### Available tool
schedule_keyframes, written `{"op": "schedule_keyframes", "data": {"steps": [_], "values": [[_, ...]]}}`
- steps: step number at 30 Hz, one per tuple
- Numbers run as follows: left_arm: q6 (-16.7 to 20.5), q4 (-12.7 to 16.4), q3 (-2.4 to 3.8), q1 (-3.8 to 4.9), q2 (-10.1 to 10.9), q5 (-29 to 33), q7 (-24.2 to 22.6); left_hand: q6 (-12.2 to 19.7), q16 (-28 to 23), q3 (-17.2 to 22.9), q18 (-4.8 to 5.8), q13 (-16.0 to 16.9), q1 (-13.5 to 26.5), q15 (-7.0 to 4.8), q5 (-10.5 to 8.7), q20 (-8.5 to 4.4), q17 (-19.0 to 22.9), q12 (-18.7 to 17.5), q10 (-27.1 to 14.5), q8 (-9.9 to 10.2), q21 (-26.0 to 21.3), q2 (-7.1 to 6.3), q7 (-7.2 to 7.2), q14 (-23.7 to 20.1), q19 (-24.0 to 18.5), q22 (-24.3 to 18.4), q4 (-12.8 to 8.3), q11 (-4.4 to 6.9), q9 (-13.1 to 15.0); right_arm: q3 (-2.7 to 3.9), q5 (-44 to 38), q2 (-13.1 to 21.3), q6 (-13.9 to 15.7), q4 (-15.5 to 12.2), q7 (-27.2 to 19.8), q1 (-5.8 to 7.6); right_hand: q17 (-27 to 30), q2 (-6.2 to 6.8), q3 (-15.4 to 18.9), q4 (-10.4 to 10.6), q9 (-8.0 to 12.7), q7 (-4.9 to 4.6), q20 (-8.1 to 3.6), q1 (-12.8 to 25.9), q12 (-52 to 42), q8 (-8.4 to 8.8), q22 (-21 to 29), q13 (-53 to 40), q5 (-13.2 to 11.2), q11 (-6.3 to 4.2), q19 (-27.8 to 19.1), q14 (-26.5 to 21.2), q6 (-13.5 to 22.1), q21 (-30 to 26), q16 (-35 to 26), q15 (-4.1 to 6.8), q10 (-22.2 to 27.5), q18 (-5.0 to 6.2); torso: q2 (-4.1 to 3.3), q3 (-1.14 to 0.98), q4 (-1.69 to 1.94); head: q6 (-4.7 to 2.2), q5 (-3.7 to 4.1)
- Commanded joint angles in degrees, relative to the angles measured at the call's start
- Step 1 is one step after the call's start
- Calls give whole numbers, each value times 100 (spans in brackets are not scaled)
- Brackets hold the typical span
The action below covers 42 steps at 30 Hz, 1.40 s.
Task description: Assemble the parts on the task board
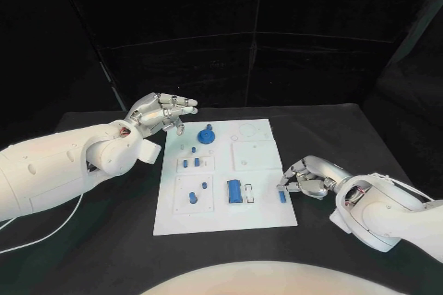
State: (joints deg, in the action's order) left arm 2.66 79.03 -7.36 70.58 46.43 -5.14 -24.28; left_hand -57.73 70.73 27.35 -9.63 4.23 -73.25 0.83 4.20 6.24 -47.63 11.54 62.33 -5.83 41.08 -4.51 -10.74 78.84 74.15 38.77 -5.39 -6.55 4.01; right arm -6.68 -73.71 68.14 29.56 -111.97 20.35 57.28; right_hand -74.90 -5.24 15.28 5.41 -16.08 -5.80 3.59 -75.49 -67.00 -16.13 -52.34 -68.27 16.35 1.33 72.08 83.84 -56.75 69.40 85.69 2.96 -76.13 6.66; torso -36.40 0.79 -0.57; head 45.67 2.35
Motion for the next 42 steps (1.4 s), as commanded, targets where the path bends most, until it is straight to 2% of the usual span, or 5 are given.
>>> {"op": "schedule_keyframes", "data": {"steps": [1, 4, 8, 19, 42], "values": [[-47, 25, -15, 7, 10, 19, -64, 29, 17, -9, -43, -4, 11, 22, 12, 30, 1, 39, -37, -21, -7, 24, -2, -36, 4, 0, 2, 18, 7, -1, -649, 2, -42, 44, 358, 5, -518, 18, 85, 8, 15, -2, 5, -15, 32, 39, -19, 20, 75, -9, -13, 412, -66, -17, -24, -29, 40, 54, 14, 1, -15, -7, 27], [-52, 30, -25, 7, 17, 19, -70, 29, 17, -9, -43, -4, 11, 22, 12, 30, 1, 39, -37, -21, -7, 24, -2, -36, 4, 0, 2, 18, 7, -2, -814, -47, -273, 121, 553, 1, -698, 93, 169, 26, 38, 14, -6, -10, -28, 74, -201, -26, 382, -23, 90, 453, -113, 89, 60, -16, -22, 20, 13, 0, -14, -23, 26], [-54, 33, -33, 7, 27, 19, -74, 26, 20, -9, -43, -4, 9, 22, 13, 30, -4, 43, -35, -25, -9, 25, 0, -34, 4, -2, 2, 19, 8, -3, -921, -117, -418, 203, 729, -2, -770, 94, 197, 48, 47, 20, -12, -3, -66, 86, -275, -55, 453, -30, 134, 469, -146, 136, 94, -11, -57, 6, 0, -11, -15, -15, 17], [-52, 46, -43, 7, 42, 19, -78, 26, 20, -9, -43, -4, 9, 22, 13, 30, -4, 43, -35, -25, -9, 25, 0, -34, 4, -2, 2, 19, 8, -5, -1055, -345, -762, 433, 997, -9, -748, 167, 373, 239, 68, 28, -17, 165, -46, 138, -251, -21, 203, -32, 125, 461, -194, 124, 82, -9, -57, 10, -5, -5, -10, 10, 37], [-73, 38, -46, 7, 41, 19, -61, 21, 19, -9, -44, -3, 7, 21, 13, 29, 0, 51, -32, -32, -12, 28, 2, -36, 5, -4, 2, 21, 10, -5, -1208, -635, -1383, 583, 1116, -20, -725, 129, 356, 204, 54, 55, -32, -25, -76, 123, -242, -42, 55, -55, 115, 455, -283, 112, 67, 10, -68, 12, 2, 1, 0, 48, 29]]}}
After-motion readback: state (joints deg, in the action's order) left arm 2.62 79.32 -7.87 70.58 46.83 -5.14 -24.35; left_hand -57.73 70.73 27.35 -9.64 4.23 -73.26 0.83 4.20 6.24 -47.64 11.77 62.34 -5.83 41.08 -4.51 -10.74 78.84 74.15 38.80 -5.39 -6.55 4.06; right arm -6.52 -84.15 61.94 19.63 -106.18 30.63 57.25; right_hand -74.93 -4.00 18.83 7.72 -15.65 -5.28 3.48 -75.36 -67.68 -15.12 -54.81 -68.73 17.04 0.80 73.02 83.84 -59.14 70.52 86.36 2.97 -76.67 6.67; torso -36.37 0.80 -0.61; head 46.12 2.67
